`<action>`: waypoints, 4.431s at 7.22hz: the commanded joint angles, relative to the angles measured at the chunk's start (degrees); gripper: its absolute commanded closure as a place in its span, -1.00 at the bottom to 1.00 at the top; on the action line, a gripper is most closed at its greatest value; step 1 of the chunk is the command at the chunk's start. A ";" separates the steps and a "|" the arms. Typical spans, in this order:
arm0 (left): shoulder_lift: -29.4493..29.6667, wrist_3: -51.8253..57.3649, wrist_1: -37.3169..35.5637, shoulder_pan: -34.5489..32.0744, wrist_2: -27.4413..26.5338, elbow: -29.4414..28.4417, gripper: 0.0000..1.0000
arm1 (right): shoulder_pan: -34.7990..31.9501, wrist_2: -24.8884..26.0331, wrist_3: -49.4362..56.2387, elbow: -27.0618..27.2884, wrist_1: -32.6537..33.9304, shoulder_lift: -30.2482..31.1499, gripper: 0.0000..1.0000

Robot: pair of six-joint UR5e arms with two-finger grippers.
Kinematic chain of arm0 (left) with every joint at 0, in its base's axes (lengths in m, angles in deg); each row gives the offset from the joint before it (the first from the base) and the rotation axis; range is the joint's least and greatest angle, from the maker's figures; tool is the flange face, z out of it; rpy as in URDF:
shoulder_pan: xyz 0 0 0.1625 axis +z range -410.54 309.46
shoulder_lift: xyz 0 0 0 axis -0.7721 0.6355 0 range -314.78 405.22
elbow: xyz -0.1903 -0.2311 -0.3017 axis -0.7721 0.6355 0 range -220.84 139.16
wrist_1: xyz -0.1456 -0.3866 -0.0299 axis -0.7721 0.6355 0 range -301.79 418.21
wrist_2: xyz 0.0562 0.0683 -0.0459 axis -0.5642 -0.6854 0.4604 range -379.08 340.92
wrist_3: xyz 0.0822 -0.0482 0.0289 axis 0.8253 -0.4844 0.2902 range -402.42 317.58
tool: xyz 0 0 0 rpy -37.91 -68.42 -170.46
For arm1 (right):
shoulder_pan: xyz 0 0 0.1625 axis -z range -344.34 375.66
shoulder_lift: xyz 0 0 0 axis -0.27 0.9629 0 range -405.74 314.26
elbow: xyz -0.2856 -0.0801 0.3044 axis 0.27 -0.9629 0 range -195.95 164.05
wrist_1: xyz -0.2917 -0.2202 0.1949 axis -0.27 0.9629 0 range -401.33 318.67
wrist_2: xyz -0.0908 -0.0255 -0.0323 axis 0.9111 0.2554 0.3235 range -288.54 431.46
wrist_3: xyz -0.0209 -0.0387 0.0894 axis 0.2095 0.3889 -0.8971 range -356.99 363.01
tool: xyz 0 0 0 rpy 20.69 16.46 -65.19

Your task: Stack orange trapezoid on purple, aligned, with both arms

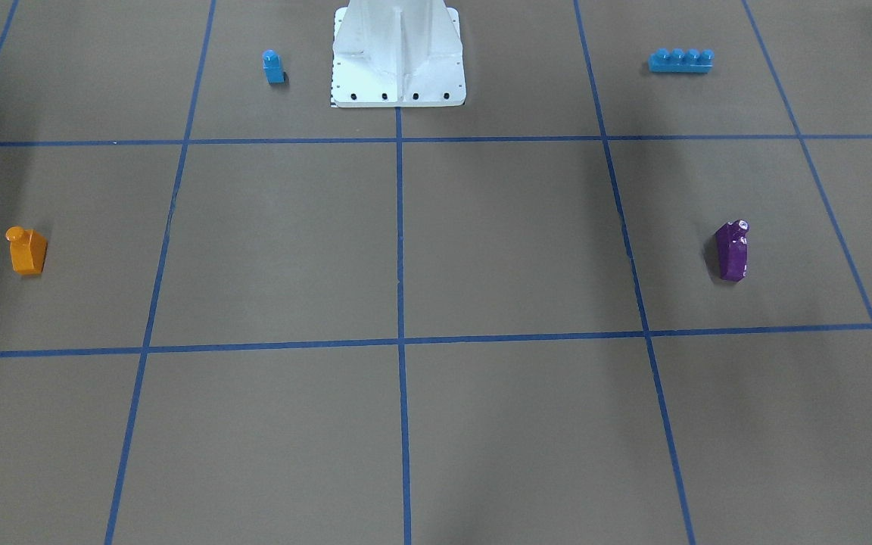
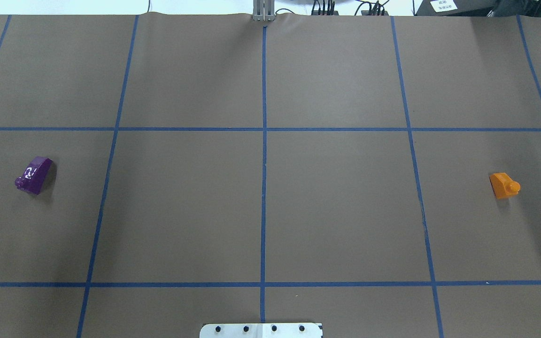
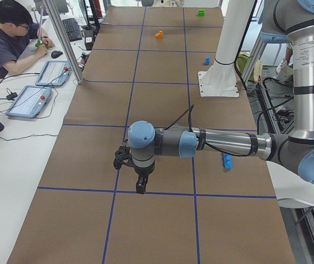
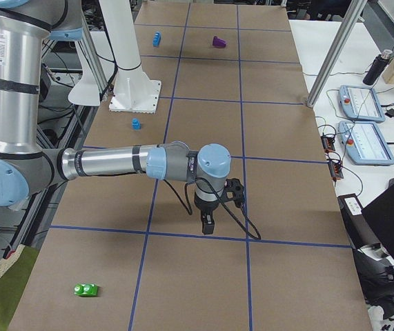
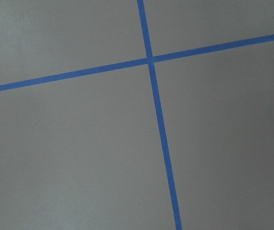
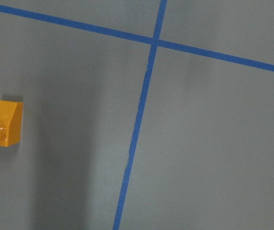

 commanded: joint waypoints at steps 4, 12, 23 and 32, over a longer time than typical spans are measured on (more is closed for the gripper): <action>0.09 -0.70 0.09 0.17 0.09 0.61 -1.00 | 0.00 0.00 0.44 0.52 -0.03 -0.26 -1.00; 4.83 -1.40 17.12 0.61 0.79 0.89 -1.00 | 0.09 -1.93 -0.96 5.89 -5.82 -8.17 -1.00; 4.75 -50.16 53.17 33.90 -7.45 -12.66 -1.00 | 13.62 -1.49 -17.49 2.99 -22.88 -6.68 -1.00; 4.31 -50.27 43.95 38.76 -12.13 -10.37 0.48 | 13.62 -1.41 -17.49 2.72 -22.88 -6.33 -1.00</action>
